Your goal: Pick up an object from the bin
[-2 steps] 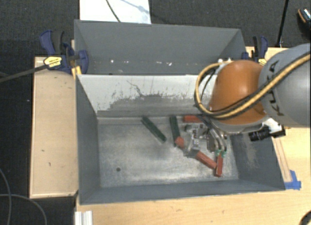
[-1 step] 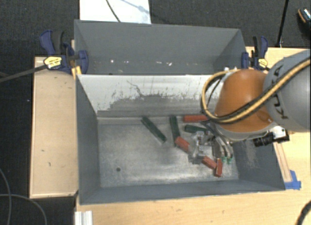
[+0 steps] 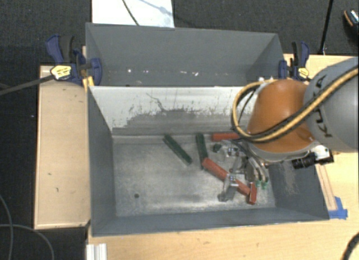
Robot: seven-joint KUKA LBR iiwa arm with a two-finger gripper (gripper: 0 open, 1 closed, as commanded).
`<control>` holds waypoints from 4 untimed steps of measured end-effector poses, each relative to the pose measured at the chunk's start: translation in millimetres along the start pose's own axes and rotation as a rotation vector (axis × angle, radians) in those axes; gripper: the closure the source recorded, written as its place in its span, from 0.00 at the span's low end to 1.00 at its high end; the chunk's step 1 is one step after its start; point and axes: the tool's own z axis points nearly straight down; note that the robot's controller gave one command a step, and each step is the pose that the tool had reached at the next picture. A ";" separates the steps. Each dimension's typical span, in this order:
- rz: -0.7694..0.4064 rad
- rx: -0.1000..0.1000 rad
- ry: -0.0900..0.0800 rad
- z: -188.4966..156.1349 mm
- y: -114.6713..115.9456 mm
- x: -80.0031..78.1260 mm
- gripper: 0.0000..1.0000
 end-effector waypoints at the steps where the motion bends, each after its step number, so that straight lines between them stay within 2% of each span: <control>1: 0.091 0.002 0.005 84.6 -30.4 -16.9 0.00; 2: 0.092 0.000 -0.001 81.0 -28.7 -18.2 1.00; 3: 0.109 -0.001 -0.012 -20.2 -35.7 -49.4 1.00; 4: 0.071 0.000 -0.009 -75.1 -51.6 -44.4 1.00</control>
Offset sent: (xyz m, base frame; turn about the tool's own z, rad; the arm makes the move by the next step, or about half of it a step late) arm 0.0139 -0.0309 -0.0811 0.0899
